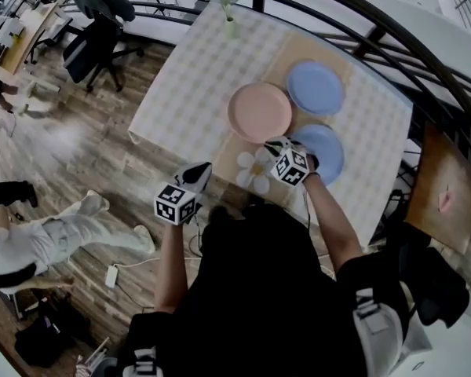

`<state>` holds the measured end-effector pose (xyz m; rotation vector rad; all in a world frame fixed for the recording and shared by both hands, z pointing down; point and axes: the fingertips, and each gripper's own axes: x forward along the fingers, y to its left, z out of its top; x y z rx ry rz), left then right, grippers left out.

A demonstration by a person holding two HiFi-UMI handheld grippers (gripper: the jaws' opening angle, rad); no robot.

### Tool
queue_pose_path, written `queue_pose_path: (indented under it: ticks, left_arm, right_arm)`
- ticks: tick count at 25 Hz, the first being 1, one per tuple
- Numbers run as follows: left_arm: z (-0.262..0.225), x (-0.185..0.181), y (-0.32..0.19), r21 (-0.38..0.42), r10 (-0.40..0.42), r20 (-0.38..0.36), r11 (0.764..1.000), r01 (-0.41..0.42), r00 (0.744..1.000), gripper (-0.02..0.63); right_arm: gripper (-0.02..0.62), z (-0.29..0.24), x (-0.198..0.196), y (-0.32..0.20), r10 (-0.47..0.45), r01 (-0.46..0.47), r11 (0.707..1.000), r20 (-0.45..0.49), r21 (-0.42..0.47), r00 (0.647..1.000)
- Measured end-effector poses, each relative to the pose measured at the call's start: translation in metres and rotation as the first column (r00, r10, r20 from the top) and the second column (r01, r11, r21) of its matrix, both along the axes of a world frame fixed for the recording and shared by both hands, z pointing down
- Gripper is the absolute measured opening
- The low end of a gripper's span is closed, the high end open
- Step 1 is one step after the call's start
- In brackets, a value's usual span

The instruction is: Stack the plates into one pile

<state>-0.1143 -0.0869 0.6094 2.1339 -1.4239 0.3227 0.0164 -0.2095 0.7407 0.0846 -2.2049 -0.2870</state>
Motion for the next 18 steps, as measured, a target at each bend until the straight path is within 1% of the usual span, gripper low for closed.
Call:
queue_pose_path:
  ticks: [3,8,13,16,18]
  left_arm:
    - [0.005,0.003,0.007,-0.012,-0.022,-0.003,1.000,0.022,1.000,0.002]
    - [0.012,-0.001,0.024,-0.027,-0.074,0.004,0.997,0.074,0.997,0.002]
    - [0.011,-0.007,0.035,-0.036,-0.120,0.006,0.992,0.121,0.993,0.002]
    - [0.014,-0.008,0.043,-0.044,-0.135,0.004,0.990,0.136,0.991,0.002]
    - [0.014,-0.005,0.046,-0.048,-0.140,0.004,0.989,0.140,0.990,0.002]
  right_arm:
    - [0.034,0.012,-0.005,-0.002,-0.014,0.013,1.000,-0.013,-0.016,1.000]
    - [0.038,0.029,-0.009,-0.003,-0.069,0.070,0.997,-0.063,0.012,0.996]
    - [0.043,0.046,-0.013,0.000,-0.106,0.107,0.994,-0.099,0.004,0.989]
    - [0.043,0.061,-0.014,-0.003,-0.145,0.153,0.987,-0.143,0.044,0.979]
    - [0.043,0.071,-0.011,-0.007,-0.184,0.205,0.974,-0.188,0.098,0.965]
